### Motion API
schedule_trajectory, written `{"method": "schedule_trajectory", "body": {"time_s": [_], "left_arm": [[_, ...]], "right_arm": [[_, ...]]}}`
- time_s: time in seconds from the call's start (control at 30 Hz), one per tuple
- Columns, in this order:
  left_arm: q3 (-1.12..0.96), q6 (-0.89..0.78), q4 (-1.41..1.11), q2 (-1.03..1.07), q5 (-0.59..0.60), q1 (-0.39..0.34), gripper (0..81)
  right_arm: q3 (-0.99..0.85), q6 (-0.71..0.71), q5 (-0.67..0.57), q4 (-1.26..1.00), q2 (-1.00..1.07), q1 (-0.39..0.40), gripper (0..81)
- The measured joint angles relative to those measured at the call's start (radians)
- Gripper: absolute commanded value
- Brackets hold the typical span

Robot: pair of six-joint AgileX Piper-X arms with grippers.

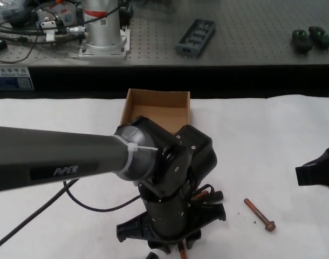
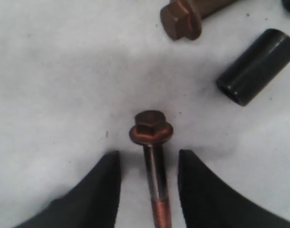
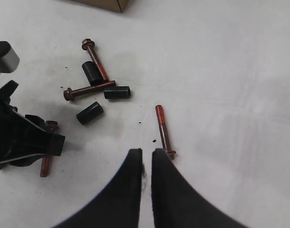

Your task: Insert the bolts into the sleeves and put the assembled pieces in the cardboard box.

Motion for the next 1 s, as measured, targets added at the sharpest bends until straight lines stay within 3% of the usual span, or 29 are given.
{"method": "schedule_trajectory", "body": {"time_s": [0.4,0.73,1.0], "left_arm": [[-0.011,0.021,0.057,0.010,-0.030,0.000,0.2],[-0.011,-0.023,0.050,0.010,-0.020,0.000,0.6],[-0.005,0.081,-0.065,-0.103,-0.056,0.019,0.6]], "right_arm": [[0.000,0.000,0.000,0.000,0.000,0.000,6.1],[0.000,0.000,0.000,-0.003,0.000,0.000,6.1],[0.000,-0.032,-0.056,-0.003,0.003,0.000,6.1]]}}
